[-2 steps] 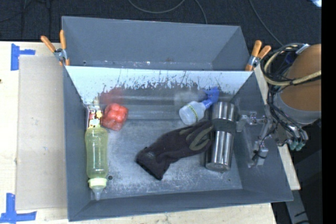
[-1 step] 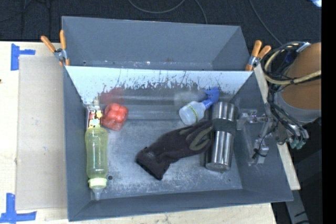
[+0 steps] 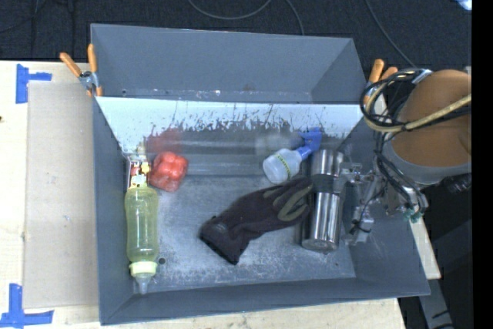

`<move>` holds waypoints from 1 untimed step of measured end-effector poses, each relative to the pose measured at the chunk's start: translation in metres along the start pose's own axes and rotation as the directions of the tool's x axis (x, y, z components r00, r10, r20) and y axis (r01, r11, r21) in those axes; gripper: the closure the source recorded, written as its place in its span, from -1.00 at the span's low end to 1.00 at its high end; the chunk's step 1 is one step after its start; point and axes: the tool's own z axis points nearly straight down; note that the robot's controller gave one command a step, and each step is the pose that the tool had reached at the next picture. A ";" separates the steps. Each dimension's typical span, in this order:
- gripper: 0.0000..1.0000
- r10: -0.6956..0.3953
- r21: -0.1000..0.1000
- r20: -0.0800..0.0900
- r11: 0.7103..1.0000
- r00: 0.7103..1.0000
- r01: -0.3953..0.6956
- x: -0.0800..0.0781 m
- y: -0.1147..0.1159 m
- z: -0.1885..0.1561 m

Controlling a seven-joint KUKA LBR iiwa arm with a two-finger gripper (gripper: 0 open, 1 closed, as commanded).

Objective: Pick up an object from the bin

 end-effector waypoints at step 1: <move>-1.00 -0.007 -0.005 -0.010 1.000 1.000 0.007 -0.004 0.024 0.029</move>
Offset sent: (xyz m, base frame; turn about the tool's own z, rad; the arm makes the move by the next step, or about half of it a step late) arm 0.0094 0.0600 -0.1031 -0.4689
